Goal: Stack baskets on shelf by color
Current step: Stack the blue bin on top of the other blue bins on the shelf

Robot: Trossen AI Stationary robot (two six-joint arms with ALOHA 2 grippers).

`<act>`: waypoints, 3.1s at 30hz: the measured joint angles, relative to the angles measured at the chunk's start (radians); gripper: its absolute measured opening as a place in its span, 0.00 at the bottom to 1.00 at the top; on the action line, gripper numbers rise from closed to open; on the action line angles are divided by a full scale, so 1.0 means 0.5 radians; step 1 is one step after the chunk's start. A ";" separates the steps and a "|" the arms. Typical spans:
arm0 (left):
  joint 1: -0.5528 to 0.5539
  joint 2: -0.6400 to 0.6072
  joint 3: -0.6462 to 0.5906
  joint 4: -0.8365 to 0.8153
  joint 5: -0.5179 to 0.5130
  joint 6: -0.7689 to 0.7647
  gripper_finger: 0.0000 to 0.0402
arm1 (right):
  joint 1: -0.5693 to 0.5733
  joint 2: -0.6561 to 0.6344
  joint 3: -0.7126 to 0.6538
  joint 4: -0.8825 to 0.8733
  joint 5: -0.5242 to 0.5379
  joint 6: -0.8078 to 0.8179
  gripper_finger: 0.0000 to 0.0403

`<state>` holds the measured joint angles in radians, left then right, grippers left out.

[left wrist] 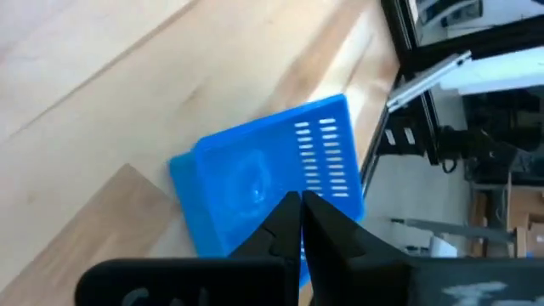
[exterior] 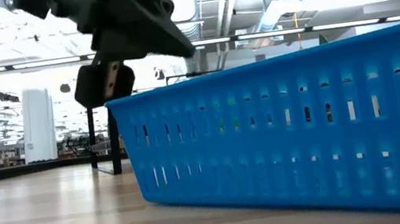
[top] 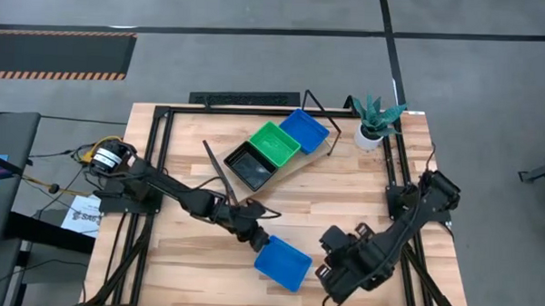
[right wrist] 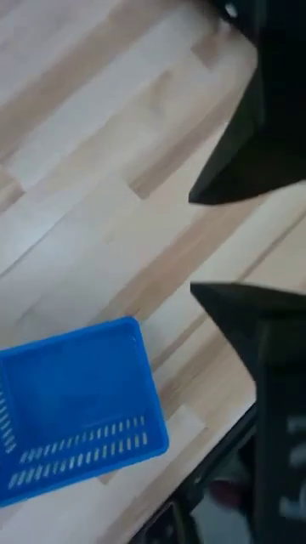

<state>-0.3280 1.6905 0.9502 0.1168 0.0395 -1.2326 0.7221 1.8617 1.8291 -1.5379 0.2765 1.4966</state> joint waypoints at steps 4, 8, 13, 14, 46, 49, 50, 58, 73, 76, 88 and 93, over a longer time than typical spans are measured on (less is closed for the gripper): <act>-0.015 -0.036 0.119 -0.142 0.021 0.057 0.00 | 0.051 -0.001 -0.088 0.147 0.000 0.276 0.59; -0.053 -0.119 0.260 -0.359 0.066 0.203 0.00 | 0.079 0.001 -0.240 0.492 0.020 0.167 0.63; -0.106 -0.276 0.466 -0.753 -0.011 0.405 0.00 | 0.040 0.002 -0.382 0.784 -0.076 0.072 0.63; -0.116 -0.295 0.510 -0.815 -0.047 0.456 0.00 | 0.035 -0.001 -0.403 0.854 -0.075 -0.007 0.63; -0.367 -0.665 0.710 -1.883 -0.772 0.541 0.38 | -0.278 0.380 -0.483 1.353 -0.494 -2.952 0.59; -0.367 -0.664 0.710 -1.953 -0.771 0.478 0.40 | -0.312 0.379 -0.483 1.357 -0.497 -3.023 0.46; -0.367 -0.664 0.710 -1.969 -0.770 0.470 0.41 | -0.319 0.379 -0.483 1.351 -0.501 -3.041 0.40; -0.370 -0.664 0.710 -1.994 -0.742 0.466 0.41 | -0.384 0.376 -0.482 1.364 -0.642 -3.075 0.03; -0.422 -0.664 0.710 -2.085 -0.737 0.466 0.41 | -0.469 -0.192 -0.483 1.160 -0.795 -2.836 0.00; -0.435 -0.663 0.710 -2.104 -0.767 0.466 0.41 | -0.512 -0.418 -0.483 1.049 -0.634 -2.837 0.00; -0.441 -0.663 0.710 -2.223 -0.953 0.373 0.41 | -1.090 -1.021 -0.483 0.732 0.079 -3.669 0.00; -0.434 -0.663 0.710 -2.331 -1.050 0.213 0.41 | -1.538 -1.038 -0.483 0.790 0.051 -4.251 0.00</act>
<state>-0.5452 1.3590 1.3052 -1.0487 -0.4856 -1.1259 -0.0471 1.3425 1.5875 -1.1429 0.3020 -0.6286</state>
